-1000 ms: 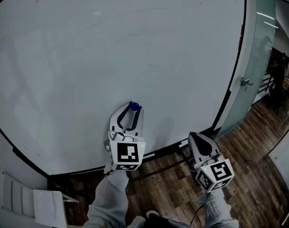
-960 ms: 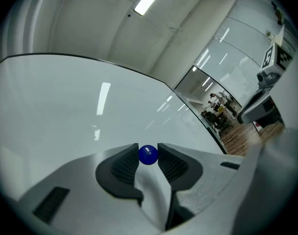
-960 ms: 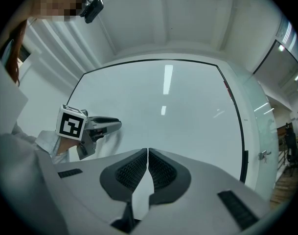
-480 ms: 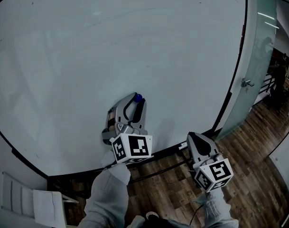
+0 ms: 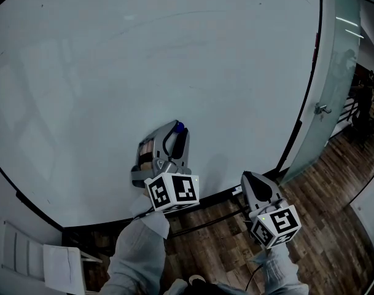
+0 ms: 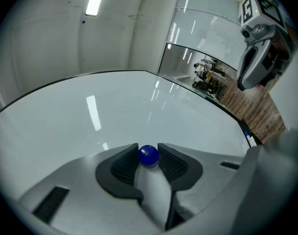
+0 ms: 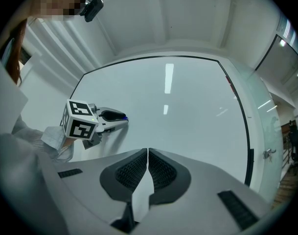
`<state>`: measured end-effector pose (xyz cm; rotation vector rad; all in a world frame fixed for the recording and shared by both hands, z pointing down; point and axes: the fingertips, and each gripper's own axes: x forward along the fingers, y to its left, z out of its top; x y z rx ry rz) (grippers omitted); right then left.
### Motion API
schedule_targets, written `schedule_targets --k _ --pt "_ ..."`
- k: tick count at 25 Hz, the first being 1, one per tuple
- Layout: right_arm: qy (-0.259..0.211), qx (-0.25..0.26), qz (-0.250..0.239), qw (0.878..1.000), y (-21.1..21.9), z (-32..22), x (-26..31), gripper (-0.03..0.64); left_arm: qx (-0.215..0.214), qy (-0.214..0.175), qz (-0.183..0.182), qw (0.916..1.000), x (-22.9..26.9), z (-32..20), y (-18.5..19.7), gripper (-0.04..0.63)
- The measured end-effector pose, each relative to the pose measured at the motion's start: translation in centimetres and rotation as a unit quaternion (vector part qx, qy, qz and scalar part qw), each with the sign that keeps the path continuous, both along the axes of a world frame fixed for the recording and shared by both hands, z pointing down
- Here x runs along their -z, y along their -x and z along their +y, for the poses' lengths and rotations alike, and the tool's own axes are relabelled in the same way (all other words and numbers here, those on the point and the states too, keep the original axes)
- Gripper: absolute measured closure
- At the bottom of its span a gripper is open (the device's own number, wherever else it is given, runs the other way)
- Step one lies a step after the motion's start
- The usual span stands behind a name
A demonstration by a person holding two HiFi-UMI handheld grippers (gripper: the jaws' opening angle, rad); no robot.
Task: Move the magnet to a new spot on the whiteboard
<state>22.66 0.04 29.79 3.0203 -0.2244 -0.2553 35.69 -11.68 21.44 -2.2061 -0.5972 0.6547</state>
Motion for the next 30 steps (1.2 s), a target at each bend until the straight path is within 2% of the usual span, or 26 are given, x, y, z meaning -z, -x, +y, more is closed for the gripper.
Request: schedule_targets --k 7,11,14,24,30 --pt "0.0 -0.001 0.005 1.0 -0.3 0.0 0.0 0.584 0.016 -0.024 0.011 0.9995 -0.5 0.3 -0.4 0.457" --pt "-0.012 -0.003 0.006 1.0 0.0 -0.1 -0.3 0.584 -0.004 -0.029 -0.006 0.9996 -1.6 0.8 -0.1 0.382" --pt "-0.007 -0.004 0.005 1.0 0.1 -0.1 -0.2 0.584 -0.014 -0.016 -0.01 0.9997 -1.3 0.4 0.3 0.368" --pt "-0.008 -0.003 -0.004 1.0 0.4 -1.1 -0.6 0.584 -0.059 0.036 -0.073 0.9949 -2.1 -2.2 1.3 0.36" --pt "-0.021 0.013 -0.006 1.0 0.1 -2.9 -1.1 0.584 -0.056 0.057 -0.11 0.9908 -3.8 -5.2 1.5 0.36"
